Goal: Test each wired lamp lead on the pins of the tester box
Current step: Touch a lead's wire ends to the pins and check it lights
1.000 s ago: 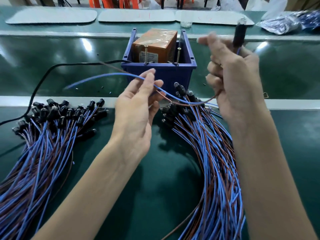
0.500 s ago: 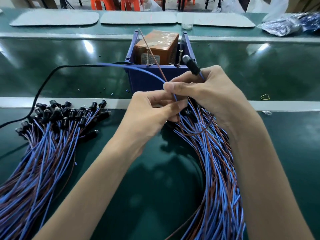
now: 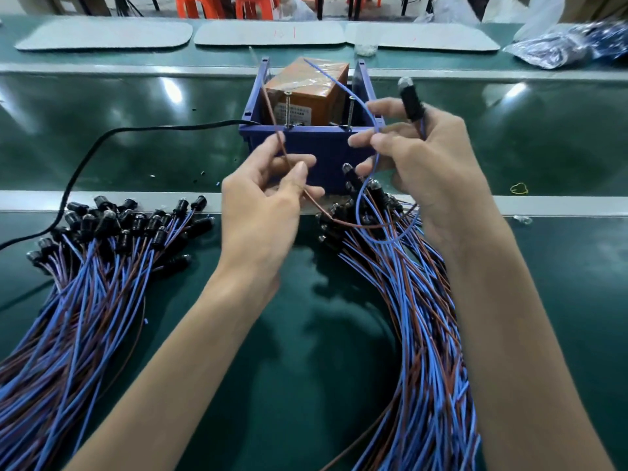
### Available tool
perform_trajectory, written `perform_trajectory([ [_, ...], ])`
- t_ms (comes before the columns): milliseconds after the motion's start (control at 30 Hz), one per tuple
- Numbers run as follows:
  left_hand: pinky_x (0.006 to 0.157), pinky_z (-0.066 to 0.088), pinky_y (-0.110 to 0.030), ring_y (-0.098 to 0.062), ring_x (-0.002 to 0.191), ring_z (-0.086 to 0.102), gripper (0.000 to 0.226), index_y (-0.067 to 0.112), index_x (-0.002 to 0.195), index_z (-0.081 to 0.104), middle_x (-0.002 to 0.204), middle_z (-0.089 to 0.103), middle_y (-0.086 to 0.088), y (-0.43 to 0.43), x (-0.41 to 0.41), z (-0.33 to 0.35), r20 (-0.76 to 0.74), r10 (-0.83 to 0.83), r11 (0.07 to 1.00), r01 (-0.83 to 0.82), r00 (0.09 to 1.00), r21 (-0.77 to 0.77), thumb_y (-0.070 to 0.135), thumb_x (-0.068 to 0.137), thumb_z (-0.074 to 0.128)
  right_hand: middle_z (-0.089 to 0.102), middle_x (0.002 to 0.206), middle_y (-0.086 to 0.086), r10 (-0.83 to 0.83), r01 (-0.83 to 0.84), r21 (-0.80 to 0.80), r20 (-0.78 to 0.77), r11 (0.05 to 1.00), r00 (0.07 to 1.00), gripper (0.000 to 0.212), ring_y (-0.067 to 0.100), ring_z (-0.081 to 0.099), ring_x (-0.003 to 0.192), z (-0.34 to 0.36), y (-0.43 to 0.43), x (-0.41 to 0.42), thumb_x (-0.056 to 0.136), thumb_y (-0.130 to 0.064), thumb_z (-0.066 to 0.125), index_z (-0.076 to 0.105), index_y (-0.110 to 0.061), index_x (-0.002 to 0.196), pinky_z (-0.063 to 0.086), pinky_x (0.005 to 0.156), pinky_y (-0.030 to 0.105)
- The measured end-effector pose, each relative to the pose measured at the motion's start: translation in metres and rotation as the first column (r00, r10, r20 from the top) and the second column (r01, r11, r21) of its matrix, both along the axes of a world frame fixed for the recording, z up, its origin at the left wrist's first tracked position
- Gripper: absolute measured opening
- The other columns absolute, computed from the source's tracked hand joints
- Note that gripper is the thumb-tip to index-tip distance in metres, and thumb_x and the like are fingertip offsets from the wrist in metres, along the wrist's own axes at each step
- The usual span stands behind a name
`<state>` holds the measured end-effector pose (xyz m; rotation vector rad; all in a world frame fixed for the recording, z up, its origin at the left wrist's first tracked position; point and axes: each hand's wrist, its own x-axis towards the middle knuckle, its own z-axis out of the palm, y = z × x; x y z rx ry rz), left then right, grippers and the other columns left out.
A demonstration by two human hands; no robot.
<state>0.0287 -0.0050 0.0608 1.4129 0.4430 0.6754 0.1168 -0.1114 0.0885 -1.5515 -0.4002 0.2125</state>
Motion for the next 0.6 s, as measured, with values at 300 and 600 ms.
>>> perform_trajectory([
  [300,0.052,0.042,-0.008,0.002,0.056,0.064,0.034,0.012,0.124,0.062,0.086,0.07,0.012,0.024,0.001,-0.003,-0.119,0.028,0.988,-0.01,0.993,0.151,-0.001,0.096,0.047,0.057,0.059,-0.006,-0.274,0.281,0.115,-0.074,0.953,0.959,0.03,0.007,0.054,0.039,-0.008,-0.002,0.012,0.095,-0.006,0.045,0.055,-0.009,0.123,0.036,0.044,0.011],
  [600,0.05,0.042,-0.008,-0.001,0.051,0.063,0.06,0.015,0.14,0.048,0.096,0.067,0.007,0.03,0.005,-0.009,-0.219,-0.039,0.983,0.076,0.975,0.166,-0.011,0.088,0.032,0.06,0.072,0.0,-0.224,0.235,0.019,-0.239,0.972,0.945,0.028,0.005,0.052,0.034,-0.016,0.001,0.02,0.094,0.001,0.035,0.055,-0.007,0.112,0.024,0.032,0.014],
])
